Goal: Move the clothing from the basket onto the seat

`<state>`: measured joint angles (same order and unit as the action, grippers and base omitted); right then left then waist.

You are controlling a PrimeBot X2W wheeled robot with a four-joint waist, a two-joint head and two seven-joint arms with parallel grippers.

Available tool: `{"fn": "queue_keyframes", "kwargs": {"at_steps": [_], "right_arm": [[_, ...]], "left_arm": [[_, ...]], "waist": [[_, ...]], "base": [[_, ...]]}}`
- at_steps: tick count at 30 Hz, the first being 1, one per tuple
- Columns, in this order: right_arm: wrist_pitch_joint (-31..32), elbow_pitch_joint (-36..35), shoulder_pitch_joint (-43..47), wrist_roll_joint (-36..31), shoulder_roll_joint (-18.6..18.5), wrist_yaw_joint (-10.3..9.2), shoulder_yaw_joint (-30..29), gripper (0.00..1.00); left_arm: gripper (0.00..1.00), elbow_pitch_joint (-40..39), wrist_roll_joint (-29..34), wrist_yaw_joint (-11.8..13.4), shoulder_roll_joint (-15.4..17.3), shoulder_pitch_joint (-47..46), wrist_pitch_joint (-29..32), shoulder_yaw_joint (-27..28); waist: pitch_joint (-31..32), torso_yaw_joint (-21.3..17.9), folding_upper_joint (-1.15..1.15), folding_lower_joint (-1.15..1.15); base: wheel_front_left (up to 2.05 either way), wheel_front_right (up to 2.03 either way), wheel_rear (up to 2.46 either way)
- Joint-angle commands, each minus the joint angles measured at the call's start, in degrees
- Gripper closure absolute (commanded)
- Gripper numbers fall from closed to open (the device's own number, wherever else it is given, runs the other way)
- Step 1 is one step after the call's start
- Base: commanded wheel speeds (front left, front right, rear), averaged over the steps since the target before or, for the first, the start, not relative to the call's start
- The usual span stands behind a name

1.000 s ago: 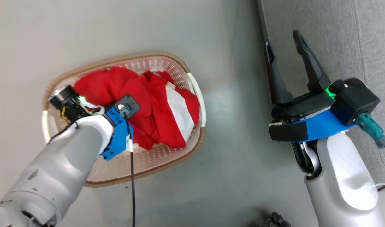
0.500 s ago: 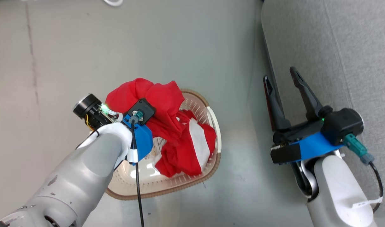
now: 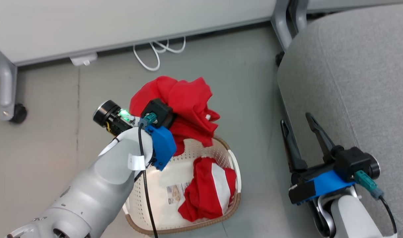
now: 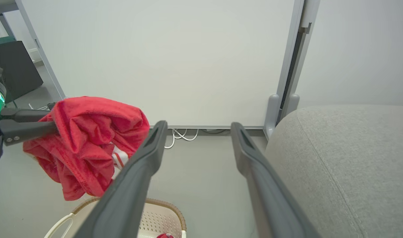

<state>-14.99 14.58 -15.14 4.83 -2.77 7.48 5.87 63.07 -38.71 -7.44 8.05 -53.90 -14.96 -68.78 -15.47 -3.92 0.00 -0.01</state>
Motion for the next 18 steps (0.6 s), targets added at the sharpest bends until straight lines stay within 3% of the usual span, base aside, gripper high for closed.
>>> {"fn": "queue_keyframes", "kwargs": {"at_steps": [1, 18], "right_arm": [[-0.3, 0.23, 1.24, -0.43, -0.2, 0.03, -0.23, 0.0], [-0.3, 0.89, 8.84, -0.25, -0.2, 0.03, -0.6, 0.0]], "left_arm": [[1.0, -1.11, -0.08, 0.1, 0.11, 0.92, -0.28, 1.12], [1.0, -13.89, 4.37, 1.98, 0.76, 9.19, -0.31, 10.97]], "waist": [[2.73, 0.81, 0.0, 0.01], [12.98, 2.99, 0.0, 0.01]], "base": [[0.0, 0.0, 0.0], [0.0, 0.0, 0.0]]}}
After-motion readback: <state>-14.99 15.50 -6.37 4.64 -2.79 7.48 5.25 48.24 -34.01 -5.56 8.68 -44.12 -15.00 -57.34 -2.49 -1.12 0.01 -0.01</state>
